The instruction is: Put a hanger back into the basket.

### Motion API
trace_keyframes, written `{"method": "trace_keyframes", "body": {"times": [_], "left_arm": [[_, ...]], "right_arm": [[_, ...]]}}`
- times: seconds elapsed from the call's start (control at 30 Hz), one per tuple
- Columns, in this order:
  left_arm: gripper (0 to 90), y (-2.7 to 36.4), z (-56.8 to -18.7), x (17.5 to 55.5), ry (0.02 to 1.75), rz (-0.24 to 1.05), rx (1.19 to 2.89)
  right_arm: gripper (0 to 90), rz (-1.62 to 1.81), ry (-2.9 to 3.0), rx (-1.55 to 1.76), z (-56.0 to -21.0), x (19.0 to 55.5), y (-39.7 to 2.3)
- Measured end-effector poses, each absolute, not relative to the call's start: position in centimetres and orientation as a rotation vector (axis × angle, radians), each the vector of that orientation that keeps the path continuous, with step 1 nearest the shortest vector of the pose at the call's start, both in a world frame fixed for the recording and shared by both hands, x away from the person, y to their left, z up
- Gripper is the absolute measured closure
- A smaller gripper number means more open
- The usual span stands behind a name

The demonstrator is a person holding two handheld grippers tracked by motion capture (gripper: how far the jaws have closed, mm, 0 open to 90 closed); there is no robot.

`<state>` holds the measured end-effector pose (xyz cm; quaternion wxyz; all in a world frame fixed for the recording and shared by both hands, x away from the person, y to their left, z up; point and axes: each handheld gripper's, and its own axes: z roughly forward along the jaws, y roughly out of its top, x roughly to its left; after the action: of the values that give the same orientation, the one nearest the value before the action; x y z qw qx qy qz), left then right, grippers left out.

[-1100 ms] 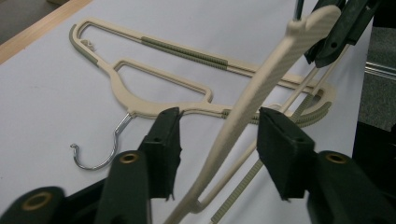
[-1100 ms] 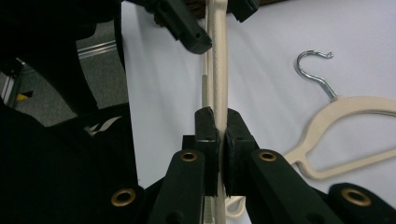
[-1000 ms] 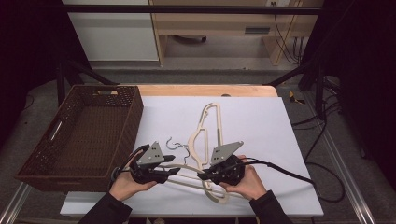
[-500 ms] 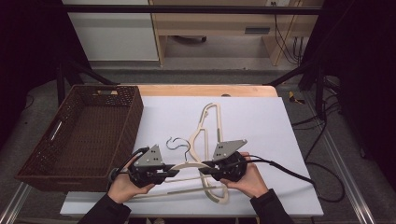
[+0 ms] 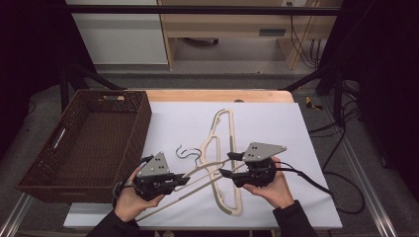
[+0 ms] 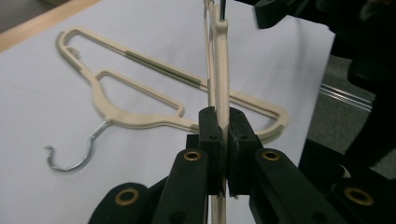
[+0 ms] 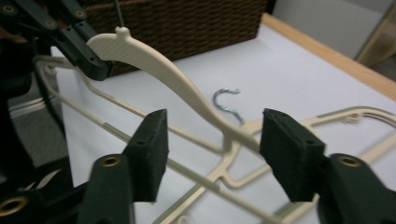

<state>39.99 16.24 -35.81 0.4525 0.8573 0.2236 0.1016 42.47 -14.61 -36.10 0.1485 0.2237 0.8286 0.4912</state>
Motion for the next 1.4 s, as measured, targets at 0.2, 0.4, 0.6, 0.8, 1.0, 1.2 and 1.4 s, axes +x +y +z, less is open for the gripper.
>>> {"method": "trace_keyframes", "body": {"times": [0.2, 0.4, 0.6, 0.8, 1.0, 1.2, 1.4], "left_arm": [[86.4, 17.5, -34.3, 40.1, 0.633, 0.325, 2.070], [86.4, 18.6, -32.1, 40.0, 0.656, 0.371, 2.036], [86.5, 20.2, -29.4, 40.6, 0.673, 0.411, 2.012], [86.4, 22.4, -27.1, 41.7, 0.696, 0.465, 1.988], [86.4, 25.1, -25.8, 43.5, 0.749, 0.519, 1.959], [86.4, 27.5, -25.5, 44.9, 0.787, 0.556, 1.946], [86.4, 30.7, -25.6, 46.4, 0.832, 0.592, 1.926]], "right_arm": [[21.1, 1.441, 2.193, 0.795, -35.7, 42.0, -18.2], [13.0, 1.433, 2.125, 0.919, -36.5, 41.7, -20.6], [11.1, 1.419, 2.092, 0.987, -37.6, 41.7, -22.1], [7.4, 1.393, 2.051, 1.022, -38.2, 41.6, -23.2], [5.7, 1.351, 2.034, 1.057, -38.7, 41.4, -23.8], [3.9, 1.349, 2.027, 1.071, -38.9, 41.5, -24.0], [3.2, 1.357, 2.006, 1.096, -38.8, 41.5, -24.3]]}}
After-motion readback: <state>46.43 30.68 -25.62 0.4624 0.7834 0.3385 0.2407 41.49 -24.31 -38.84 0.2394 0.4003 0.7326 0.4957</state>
